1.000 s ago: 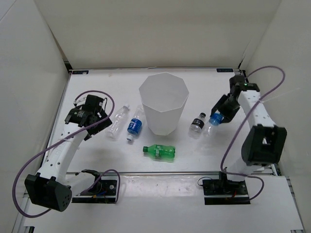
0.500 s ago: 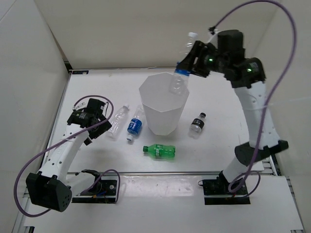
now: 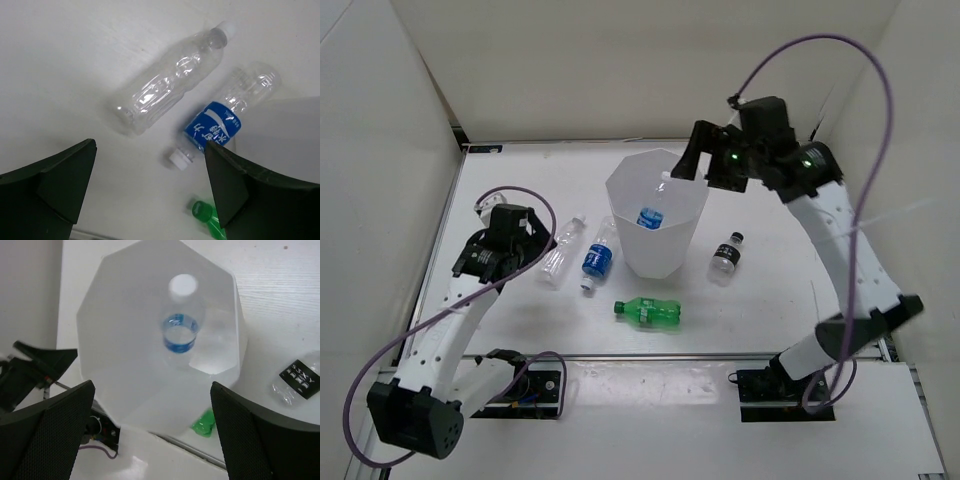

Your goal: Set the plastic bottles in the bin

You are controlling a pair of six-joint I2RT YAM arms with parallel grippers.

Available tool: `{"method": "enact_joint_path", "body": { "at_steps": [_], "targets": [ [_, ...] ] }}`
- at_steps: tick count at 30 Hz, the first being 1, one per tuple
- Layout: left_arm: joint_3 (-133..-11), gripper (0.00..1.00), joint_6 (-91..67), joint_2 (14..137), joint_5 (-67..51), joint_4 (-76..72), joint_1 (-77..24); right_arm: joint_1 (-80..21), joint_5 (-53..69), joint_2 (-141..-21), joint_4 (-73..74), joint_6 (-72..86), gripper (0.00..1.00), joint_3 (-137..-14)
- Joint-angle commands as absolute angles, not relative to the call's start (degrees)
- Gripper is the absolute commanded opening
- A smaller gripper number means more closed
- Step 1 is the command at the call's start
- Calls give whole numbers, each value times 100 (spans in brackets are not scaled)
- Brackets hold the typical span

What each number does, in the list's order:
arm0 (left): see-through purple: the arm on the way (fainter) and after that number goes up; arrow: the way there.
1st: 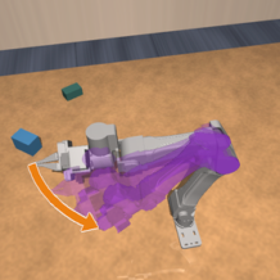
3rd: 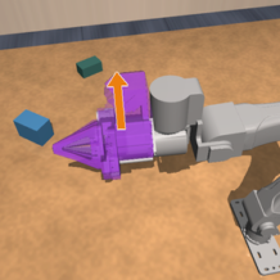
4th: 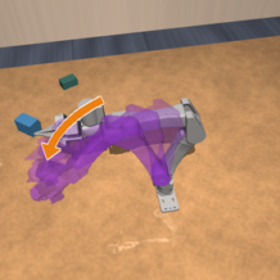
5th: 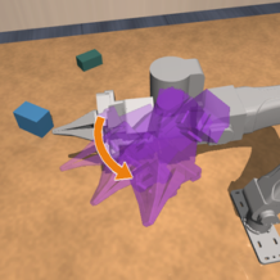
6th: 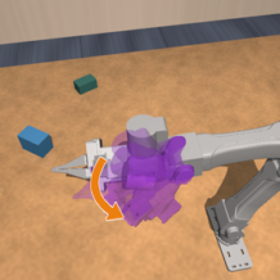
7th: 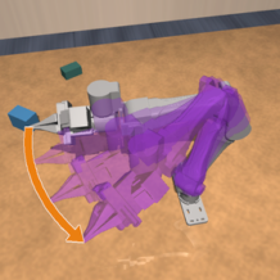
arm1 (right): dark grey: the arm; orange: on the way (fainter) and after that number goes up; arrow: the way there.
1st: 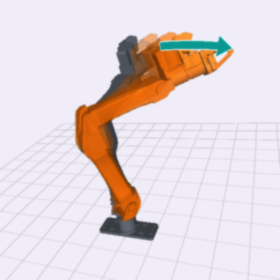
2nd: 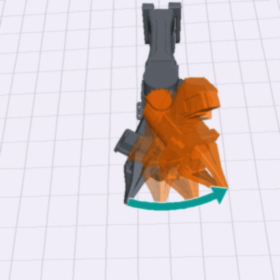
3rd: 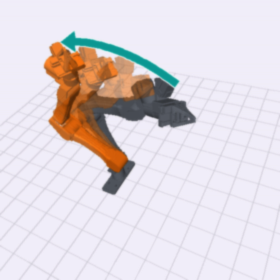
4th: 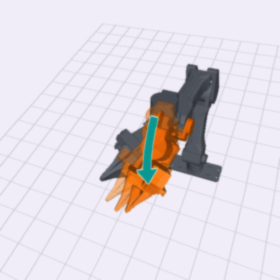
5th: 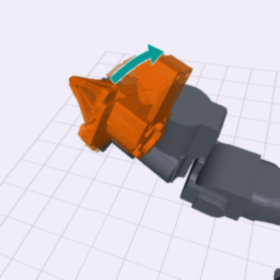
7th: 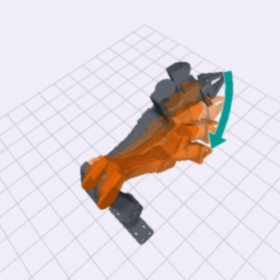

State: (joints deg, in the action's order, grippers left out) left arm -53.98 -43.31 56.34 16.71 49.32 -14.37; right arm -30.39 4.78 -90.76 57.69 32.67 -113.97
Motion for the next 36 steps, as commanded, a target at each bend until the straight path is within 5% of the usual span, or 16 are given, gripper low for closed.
{"method": "enact_joint_path", "body": {
  "at_steps": [1, 7, 16, 19, 21, 29, 36],
  "targets": [
    [-5247, 100, -3622, 6095, 1705, 3271, -1459, -2988, 929, -8026, 4906, 3270, 100, -10760],
    [-5932, 100, -2339, 8066, 1881, 2841, -1731, -3040, 2187, -7778, 4869, 3155, 100, -9924],
    [-5915, 100, -2293, 9175, 1942, 2575, -1793, -3041, 2487, -7305, 4921, 2971, 100, -9615],
    [-5862, 90, -2513, 9500, 1942, 2523, -1793, -3041, 2435, -7059, 4922, 2971, 100, -9361],
    [-5862, 72, -2645, 9554, 1890, 2522, -1793, -3041, 2330, -7005, 5036, 2971, 100, -9247],
    [-6283, 61, -2646, 9045, 2239, 2592, -1793, -2752, 925, -6891, 6037, 3480, 100, -9132],
    [-9056, 52, -2022, 8297, 3136, 3059, -1846, -2294, -235, -5900, 5225, 3814, 100, -8133]
  ]
}}
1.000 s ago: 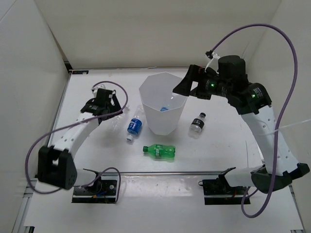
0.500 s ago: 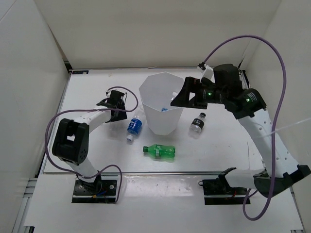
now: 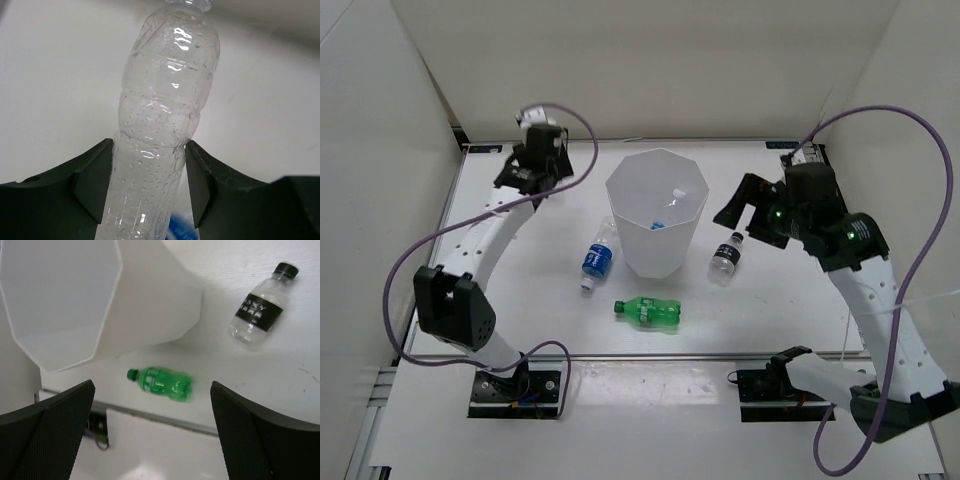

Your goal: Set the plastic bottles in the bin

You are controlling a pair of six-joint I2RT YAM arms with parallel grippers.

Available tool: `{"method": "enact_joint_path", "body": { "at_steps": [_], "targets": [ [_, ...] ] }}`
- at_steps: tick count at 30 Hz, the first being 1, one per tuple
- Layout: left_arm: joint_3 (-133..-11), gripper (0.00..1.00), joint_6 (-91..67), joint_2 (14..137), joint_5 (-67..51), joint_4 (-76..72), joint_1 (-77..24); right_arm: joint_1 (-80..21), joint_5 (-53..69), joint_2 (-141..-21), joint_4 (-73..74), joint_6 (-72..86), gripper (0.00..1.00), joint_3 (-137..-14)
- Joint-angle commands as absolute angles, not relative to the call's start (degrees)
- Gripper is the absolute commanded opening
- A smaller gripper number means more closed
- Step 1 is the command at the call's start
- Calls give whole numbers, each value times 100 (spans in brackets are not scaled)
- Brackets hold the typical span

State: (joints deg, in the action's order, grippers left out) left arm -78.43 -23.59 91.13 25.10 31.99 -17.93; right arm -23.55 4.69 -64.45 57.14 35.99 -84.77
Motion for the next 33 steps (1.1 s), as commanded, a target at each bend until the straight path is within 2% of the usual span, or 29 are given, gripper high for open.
{"method": "enact_joint_path", "body": {
  "at_steps": [1, 5, 7, 11, 13, 17, 18, 22, 23, 31, 33],
  "targets": [
    [-9340, 52, -1961, 8297, 3138, 3059, -1907, -2242, -307, -5767, 5047, 3884, 100, -7590],
    [-10422, 52, -2029, 8297, 2673, 3059, -2170, -1899, -501, -5537, 4790, 4166, 100, -6822],
    [-10773, 52, -2327, 8411, 1974, 3059, -2390, -1628, -501, -5912, 4939, 4332, 100, -6751],
    [-10969, 50, -2461, 8613, 889, 3059, -2899, -1038, 349, -6871, 5317, 4201, 100, -6986],
    [-10864, 50, -2522, 8736, 774, 3059, -3330, -748, 945, -7441, 5449, 4140, 100, -7180],
    [-10706, 51, -2470, 8885, 563, 3006, -3849, -624, 1116, -7787, 5125, 4008, 100, -7041],
    [-10653, 54, -2374, 8973, 563, 3006, -4015, -624, 1177, -7787, 4985, 3930, 100, -6979],
    [-10652, 74, -2241, 9026, 614, 3006, -4253, -563, 1178, -8190, 4589, 3719, 100, -6926],
    [-10652, 99, -2241, 8922, 754, 3006, -4254, -563, 1178, -8287, 4588, 3718, 100, -6978],
    [-10714, 99, -1740, 8271, 1335, 3006, -4254, -563, 906, -9614, 4395, 3604, 100, -6821],
    [-10417, 99, -1740, 7948, 1590, 3006, -4254, -624, 905, -9921, 4167, 3551, 100, -6759]
  ]
}}
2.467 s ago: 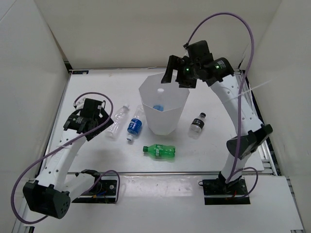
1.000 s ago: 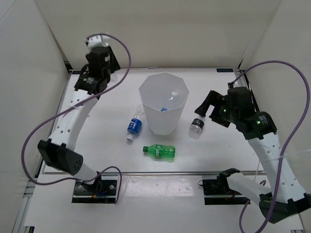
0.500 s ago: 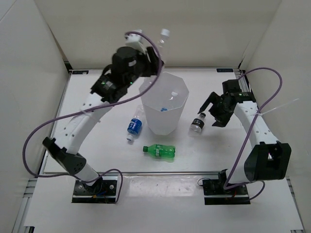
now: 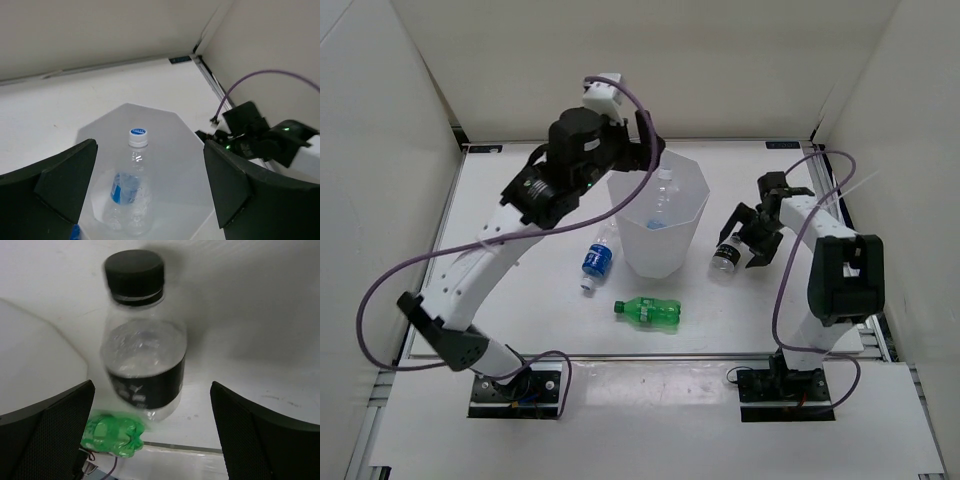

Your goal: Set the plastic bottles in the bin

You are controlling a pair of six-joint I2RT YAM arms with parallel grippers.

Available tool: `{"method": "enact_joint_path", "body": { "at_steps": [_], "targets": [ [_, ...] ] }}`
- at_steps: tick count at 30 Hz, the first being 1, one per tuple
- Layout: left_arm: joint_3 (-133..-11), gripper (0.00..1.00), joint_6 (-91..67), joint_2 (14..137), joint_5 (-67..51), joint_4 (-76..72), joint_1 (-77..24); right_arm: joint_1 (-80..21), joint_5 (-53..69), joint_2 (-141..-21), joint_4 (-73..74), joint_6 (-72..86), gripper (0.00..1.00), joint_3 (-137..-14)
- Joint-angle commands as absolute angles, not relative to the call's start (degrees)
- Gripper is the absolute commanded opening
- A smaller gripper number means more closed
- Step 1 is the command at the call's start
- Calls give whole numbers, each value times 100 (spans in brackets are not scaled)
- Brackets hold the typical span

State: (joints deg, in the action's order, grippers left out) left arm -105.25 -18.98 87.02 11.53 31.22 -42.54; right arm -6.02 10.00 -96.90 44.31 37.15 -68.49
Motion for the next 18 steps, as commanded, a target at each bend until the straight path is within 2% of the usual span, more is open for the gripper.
{"method": "enact_joint_path", "body": {
  "at_steps": [1, 4, 5, 10, 12, 13, 16, 18],
  "targets": [
    [-10267, 99, -1688, 7824, 1678, 3006, -4254, -676, 905, -10036, 4166, 3551, 100, -6759],
    [-9424, 99, -1740, 7270, 2301, 3006, -4254, -738, 905, -10641, 4096, 3499, 95, -6864],
    [-8952, 99, -1740, 6981, 2694, 3006, -4254, -790, 905, -10704, 4096, 3498, 86, -6934],
    [-7824, 99, -2572, 6277, 3041, 3067, -3684, -791, 844, -10434, 4043, 3357, 71, -6690],
    [-7333, 99, -2820, 5996, 2893, 3207, -3324, -791, 844, -9969, 4173, 3305, 65, -6566],
    [-7182, 99, -2926, 5933, 2831, 3208, -3192, -791, 783, -9775, 4271, 3305, 56, -6565],
    [-6673, 99, -3409, 5880, 2541, 3594, -2638, -791, 782, -8548, 4806, 3436, 41, -6556],
    [-6487, 99, -3717, 5941, 2418, 3796, -2260, -791, 932, -8036, 5176, 3498, 41, -6933]
  ]
}}
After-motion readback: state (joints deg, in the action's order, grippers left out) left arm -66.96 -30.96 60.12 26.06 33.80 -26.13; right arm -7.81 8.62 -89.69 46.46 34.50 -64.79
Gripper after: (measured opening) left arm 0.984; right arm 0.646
